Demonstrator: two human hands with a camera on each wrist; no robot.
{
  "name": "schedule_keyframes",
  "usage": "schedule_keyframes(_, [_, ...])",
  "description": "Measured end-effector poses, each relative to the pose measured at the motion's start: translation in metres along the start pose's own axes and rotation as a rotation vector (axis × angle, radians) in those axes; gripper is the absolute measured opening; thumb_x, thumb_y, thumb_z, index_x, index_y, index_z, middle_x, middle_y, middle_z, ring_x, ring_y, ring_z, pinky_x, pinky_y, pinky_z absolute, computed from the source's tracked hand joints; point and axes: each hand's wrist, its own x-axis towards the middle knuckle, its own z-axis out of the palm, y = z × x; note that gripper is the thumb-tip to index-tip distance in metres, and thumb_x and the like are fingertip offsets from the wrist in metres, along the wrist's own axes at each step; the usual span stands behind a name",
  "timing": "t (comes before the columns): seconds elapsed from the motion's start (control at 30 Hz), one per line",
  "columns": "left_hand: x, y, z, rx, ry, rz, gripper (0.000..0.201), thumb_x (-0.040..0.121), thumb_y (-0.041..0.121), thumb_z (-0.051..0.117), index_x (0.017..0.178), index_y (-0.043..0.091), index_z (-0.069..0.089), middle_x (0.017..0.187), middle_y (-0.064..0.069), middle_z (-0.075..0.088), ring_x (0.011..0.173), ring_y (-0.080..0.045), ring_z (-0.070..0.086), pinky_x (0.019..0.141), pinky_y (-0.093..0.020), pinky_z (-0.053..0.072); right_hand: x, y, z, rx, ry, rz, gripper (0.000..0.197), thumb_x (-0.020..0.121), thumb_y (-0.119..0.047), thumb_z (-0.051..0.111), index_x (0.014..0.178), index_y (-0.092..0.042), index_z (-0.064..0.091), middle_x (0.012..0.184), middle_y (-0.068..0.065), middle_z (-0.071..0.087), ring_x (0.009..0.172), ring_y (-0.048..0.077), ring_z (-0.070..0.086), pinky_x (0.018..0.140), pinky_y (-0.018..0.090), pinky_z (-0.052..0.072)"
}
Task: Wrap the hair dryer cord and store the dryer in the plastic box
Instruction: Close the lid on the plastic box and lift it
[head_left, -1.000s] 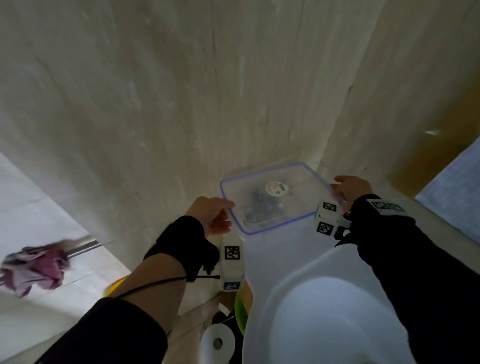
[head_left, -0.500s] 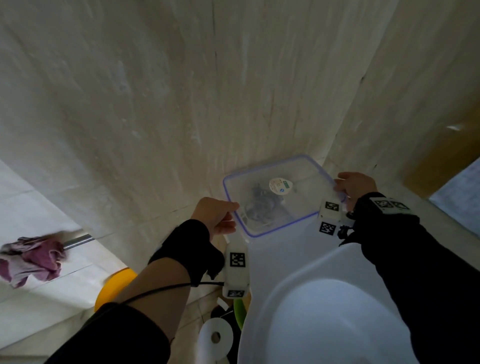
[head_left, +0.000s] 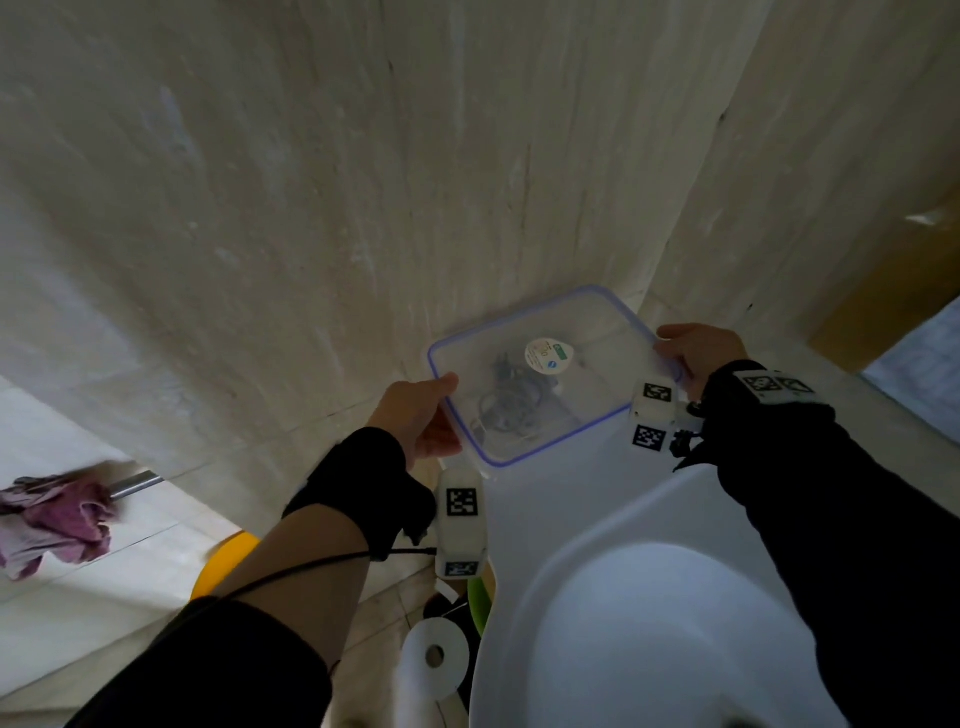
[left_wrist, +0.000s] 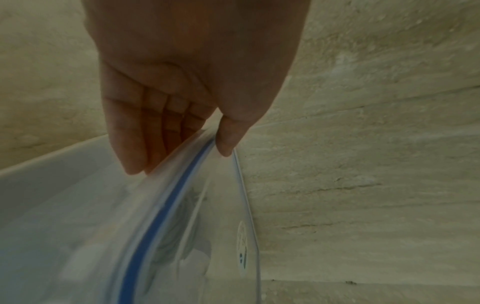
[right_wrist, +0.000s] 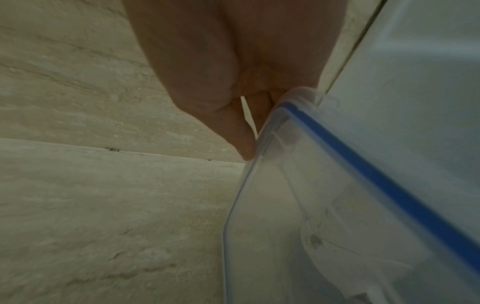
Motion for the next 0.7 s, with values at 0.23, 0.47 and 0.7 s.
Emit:
schedule_keyframes(0.23, [0.004,-0.001,-0.001,0.059,-0.031,-0.036,0.034,0.091,0.036,0.055,0.074,0.007,0.053,0.067,-0.012,0.054,0.057,-0.024,0.054,0.053,-0.029,0.050,0.008,0.005,-0.001,0.045,-0.031,0.009,0.041,0.086,0.004,0.051,0.127,0.003,0.054,0.138,0.023,0.051,0.095,0.018,0.048,0.083,0.031,0.041])
schedule_keyframes(0.47, [0.007,0.002,-0.002,0.088,-0.037,-0.052,0.032,0.090,0.034,0.057,0.073,0.007,0.053,0.065,-0.012,0.054,0.056,-0.024,0.055,0.052,-0.029,0.050,0.012,0.007,0.000,-0.069,-0.019,-0.021,0.039,0.087,0.000,0.053,0.125,0.002,0.056,0.136,0.023,0.053,0.097,0.020,0.051,0.093,0.036,0.044])
schedule_keyframes(0.7, [0.001,0.005,-0.003,0.066,-0.040,-0.067,0.034,0.090,0.034,0.058,0.072,0.006,0.050,0.069,-0.014,0.053,0.060,-0.026,0.054,0.056,-0.032,0.049,-0.008,-0.001,0.005,-0.322,0.012,-0.055,0.039,0.093,-0.013,0.048,0.130,-0.003,0.053,0.136,0.021,0.053,0.126,0.034,0.051,0.108,0.040,0.039])
